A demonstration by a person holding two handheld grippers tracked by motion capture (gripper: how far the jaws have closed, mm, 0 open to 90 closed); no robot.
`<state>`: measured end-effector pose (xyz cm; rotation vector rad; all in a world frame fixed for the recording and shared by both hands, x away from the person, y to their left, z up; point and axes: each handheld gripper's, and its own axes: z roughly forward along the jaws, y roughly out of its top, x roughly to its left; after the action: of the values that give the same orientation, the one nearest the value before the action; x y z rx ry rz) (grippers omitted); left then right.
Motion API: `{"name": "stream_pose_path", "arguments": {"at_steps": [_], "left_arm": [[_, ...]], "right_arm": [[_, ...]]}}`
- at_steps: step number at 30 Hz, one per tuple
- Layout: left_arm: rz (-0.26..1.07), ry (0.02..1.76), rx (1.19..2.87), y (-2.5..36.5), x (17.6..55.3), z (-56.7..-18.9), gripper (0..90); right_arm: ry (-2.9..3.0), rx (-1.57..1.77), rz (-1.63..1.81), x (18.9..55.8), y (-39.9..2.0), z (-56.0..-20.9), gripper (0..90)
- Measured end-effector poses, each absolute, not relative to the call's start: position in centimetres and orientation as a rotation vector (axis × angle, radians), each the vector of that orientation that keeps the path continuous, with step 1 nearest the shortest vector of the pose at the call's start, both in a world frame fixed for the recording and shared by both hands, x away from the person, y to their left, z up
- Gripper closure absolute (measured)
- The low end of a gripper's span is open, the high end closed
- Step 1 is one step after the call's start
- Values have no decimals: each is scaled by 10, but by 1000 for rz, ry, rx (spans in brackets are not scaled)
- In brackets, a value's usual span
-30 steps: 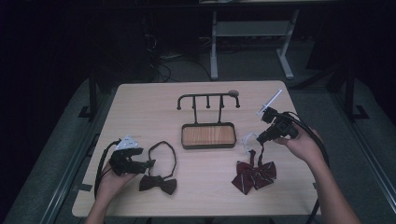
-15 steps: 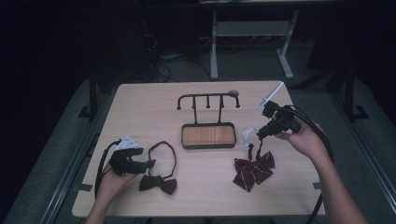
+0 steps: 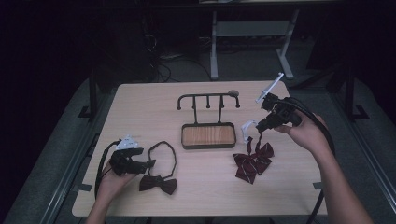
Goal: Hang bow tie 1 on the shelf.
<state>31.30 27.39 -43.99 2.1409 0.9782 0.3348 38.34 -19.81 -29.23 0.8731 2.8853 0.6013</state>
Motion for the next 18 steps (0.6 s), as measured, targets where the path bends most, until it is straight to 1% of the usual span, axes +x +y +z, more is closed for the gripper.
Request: {"name": "stream_pose_path", "arguments": {"at_steps": [18], "left_arm": [[331,973,2142,274,313,-439,250]], "right_arm": [[2852,840,590,391,-187,-271,831]]}}
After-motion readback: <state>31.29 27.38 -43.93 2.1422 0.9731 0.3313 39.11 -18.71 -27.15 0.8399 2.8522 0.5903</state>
